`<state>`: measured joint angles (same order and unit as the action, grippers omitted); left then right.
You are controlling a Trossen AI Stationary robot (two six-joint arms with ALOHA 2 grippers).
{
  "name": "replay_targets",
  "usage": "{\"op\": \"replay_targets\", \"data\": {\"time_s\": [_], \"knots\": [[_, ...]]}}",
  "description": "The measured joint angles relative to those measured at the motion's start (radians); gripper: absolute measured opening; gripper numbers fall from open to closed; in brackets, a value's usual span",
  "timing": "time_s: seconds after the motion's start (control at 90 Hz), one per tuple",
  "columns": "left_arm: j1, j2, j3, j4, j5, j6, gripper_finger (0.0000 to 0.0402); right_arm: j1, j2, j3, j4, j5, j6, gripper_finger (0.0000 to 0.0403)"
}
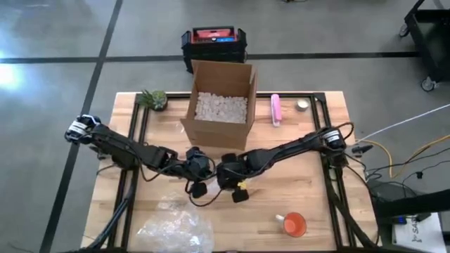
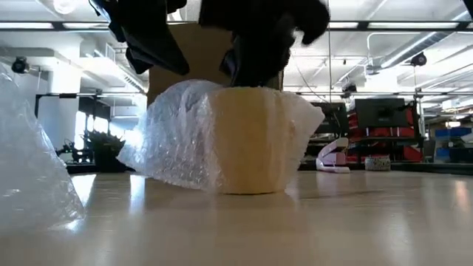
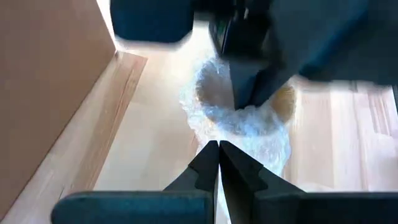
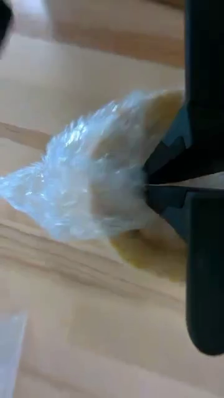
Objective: Wrap mug
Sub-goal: Wrap the yellow mug with transparent bubble wrap
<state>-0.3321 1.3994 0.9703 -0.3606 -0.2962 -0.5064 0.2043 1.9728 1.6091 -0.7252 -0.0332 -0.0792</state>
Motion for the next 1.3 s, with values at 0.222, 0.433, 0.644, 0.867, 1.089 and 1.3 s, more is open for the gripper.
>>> {"op": "replay_targets", "data": {"time_s": [0.222, 0.433, 0.644, 0.867, 1.089, 1.3], "knots": [[0.000, 0.000, 0.000, 0.000, 0.000, 0.000, 0.0000, 0.000, -0.038, 0.001, -0.001, 0.006, 0.000, 0.0002], [0.000, 0.000, 0.000, 0.001, 0.000, 0.000, 0.0000, 0.001, -0.034, 0.004, 0.098, 0.006, 0.000, 0.0002], [0.000, 0.000, 0.000, 0.000, 0.001, 0.000, 0.0000, 0.000, 0.022, 0.004, 0.097, 0.005, 0.001, 0.0002], [0.000, 0.000, 0.000, -0.001, 0.001, 0.000, 0.0000, 0.000, 0.093, 0.009, 0.103, 0.005, 0.000, 0.0002], [0.000, 0.000, 0.000, -0.001, 0.001, 0.000, 0.0000, 0.000, 0.158, 0.012, 0.107, 0.004, 0.000, 0.0002], [0.000, 0.000, 0.000, -0.001, 0.001, 0.000, 0.0000, 0.000, 0.150, 0.008, 0.090, -0.001, 0.000, 0.0002]]}}
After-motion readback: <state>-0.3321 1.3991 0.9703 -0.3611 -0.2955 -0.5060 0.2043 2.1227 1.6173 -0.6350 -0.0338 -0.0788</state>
